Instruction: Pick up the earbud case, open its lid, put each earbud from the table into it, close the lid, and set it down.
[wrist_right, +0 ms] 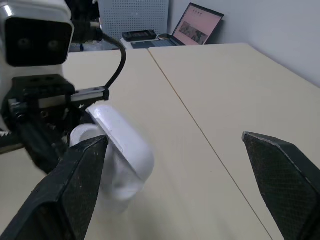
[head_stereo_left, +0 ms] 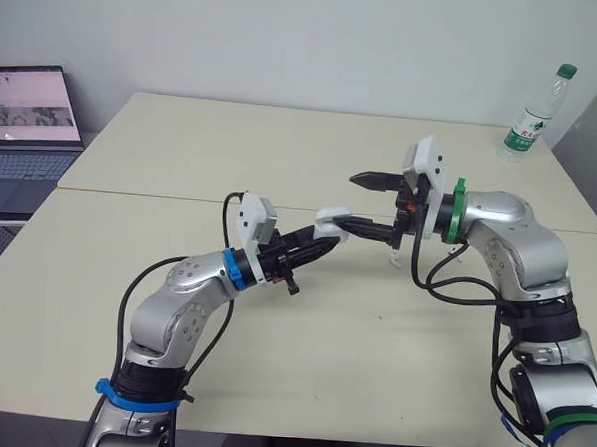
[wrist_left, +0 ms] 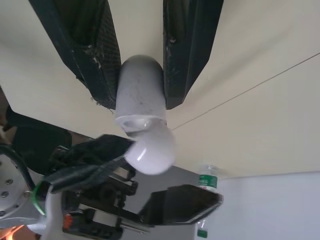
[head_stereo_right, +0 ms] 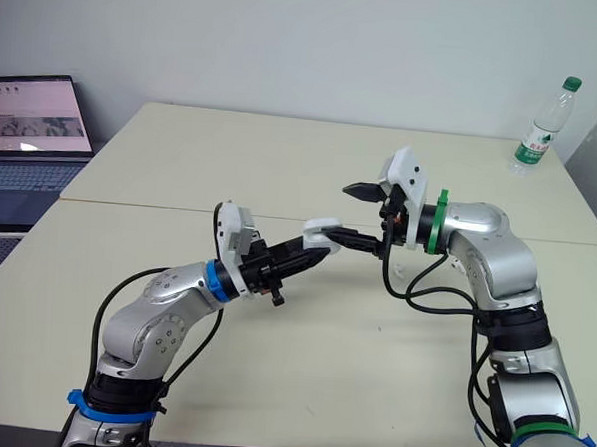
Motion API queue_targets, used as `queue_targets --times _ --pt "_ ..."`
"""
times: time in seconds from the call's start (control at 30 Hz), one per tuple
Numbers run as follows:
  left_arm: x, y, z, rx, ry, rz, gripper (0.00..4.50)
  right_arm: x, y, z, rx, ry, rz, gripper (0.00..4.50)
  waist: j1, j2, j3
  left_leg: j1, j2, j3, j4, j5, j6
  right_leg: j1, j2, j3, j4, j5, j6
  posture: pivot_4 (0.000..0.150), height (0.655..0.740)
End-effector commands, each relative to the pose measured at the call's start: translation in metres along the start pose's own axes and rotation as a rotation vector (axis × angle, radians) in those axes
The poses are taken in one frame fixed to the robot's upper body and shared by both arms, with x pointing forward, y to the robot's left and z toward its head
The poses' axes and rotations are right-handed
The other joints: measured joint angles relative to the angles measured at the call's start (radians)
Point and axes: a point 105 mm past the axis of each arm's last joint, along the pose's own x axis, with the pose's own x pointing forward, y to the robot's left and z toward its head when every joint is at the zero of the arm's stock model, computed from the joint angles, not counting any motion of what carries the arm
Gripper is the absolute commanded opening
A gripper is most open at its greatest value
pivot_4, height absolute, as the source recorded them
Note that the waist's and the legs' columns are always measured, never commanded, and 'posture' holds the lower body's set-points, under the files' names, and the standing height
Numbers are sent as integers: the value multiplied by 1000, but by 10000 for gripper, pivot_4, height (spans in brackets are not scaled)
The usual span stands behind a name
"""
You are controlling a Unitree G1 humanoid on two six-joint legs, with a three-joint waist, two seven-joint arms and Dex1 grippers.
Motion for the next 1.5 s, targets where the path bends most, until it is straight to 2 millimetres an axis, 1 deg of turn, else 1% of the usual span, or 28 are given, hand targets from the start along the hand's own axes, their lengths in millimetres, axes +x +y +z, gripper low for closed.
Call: queue_targets --times 0.03,0.13,0.2,0.27,0.3,0.37,0.43,0.47,0.5,0.57,0.63,0.73,0.83,1.07,1.13,1.2,1.23,1.27,1.37,1.47,1.5 --pt "1 -8 11 36 -38 -30 7487 -7 -6 22 -6 -65 -24 44743 0 0 0 0 0 0 0 0 0 0 0 0 0 0 0 1500 7400" --pt "1 -6 10 40 -39 -15 7487 -10 -7 24 17 -68 -21 44743 1 0 0 0 0 0 0 0 0 0 0 0 0 0 0 1500 7400" --pt "0 -1 10 53 -44 20 7487 -14 -6 24 46 -61 -2 44743 1 0 0 0 0 0 0 0 0 0 0 0 0 0 0 1500 7400" --pt "-2 9 10 85 -47 77 7487 -23 -6 19 88 -36 3 44743 1 0 0 0 0 0 0 0 0 0 0 0 0 0 0 1500 7400" --pt "-4 15 10 109 -50 114 7487 -28 -11 16 114 -29 -27 44743 2 0 0 0 0 0 0 0 0 0 0 0 0 0 0 1500 7400" --pt "-11 33 8 192 -34 221 7487 -37 -26 6 157 -30 -142 44743 3 0 0 0 0 0 0 0 0 0 0 0 -1 0 0 1500 7400" --pt "-18 47 8 234 -44 319 7487 -45 -39 -11 212 -29 -283 44743 3 0 0 0 0 0 0 0 0 1 0 0 -1 0 0 1500 7400" --pt "-22 53 10 250 -59 368 7487 -48 -41 -25 235 -2 -341 44743 3 0 0 0 0 0 0 0 0 1 0 0 -1 0 0 1500 7400" --pt "-25 57 11 268 -68 406 7487 -50 -40 -39 220 32 -378 44743 4 -1 0 0 0 0 0 0 0 1 0 0 -1 0 0 1500 7400" --pt "-29 62 14 288 -88 466 7487 -51 -31 -66 219 92 -426 44743 4 -1 0 -1 0 0 -1 0 0 1 0 0 -2 0 0 1500 7400" --pt "-31 64 15 290 -104 502 7487 -52 -25 -88 194 147 -471 44743 4 0 0 -1 0 1 -1 0 0 0 -1 1 -2 0 0 1500 7400" --pt "-31 63 12 290 -111 535 7487 -56 -17 -121 203 208 -541 44743 2 0 0 -1 -1 2 -1 0 0 0 -2 2 -2 1 1 1500 7400" --pt "-30 62 13 282 -122 550 7487 -60 -12 -139 219 238 -579 44743 2 0 0 -1 -1 2 -1 0 0 0 -2 1 -2 1 2 1500 7400" --pt "-28 58 10 269 -122 538 7487 -61 -16 -155 231 254 -613 44743 2 0 0 0 -1 2 -1 0 0 0 0 1 -3 1 2 1500 7400" --pt "-26 58 11 270 -128 535 7487 -61 -18 -159 236 256 -622 41246 1 0 0 0 -1 3 -1 0 0 0 0 2 -3 1 2 1500 7400" --pt "-25 59 14 274 -135 534 7487 -60 -17 -162 236 258 -614 35866 2 0 0 0 -1 3 -1 0 0 0 0 2 -3 1 2 1500 7400" --pt "-24 60 15 276 -136 533 7487 -59 -17 -163 237 260 -611 31540 2 0 0 0 -1 3 -1 0 0 1 0 2 -3 1 2 1500 7400" --pt "-25 60 15 277 -137 534 7487 -58 -16 -165 234 264 -606 28401 2 0 0 0 -1 3 -1 0 0 1 0 2 -3 1 2 1500 7400" --pt "-25 60 15 279 -136 535 7487 -58 -15 -170 227 280 -602 16888 2 0 0 0 0 3 -1 0 0 1 0 2 -3 1 2 1500 7400" --pt "-25 60 14 279 -136 535 7487 -61 -16 -171 225 280 -605 5980 2 0 0 3 -1 2 -1 0 0 4 0 1 -4 1 2 1500 7400" --pt "-26 60 14 278 -135 536 7487 -62 -17 -171 225 282 -601 4040 2 0 0 5 0 2 -2 0 0 7 0 1 -6 1 2 1500 7400"
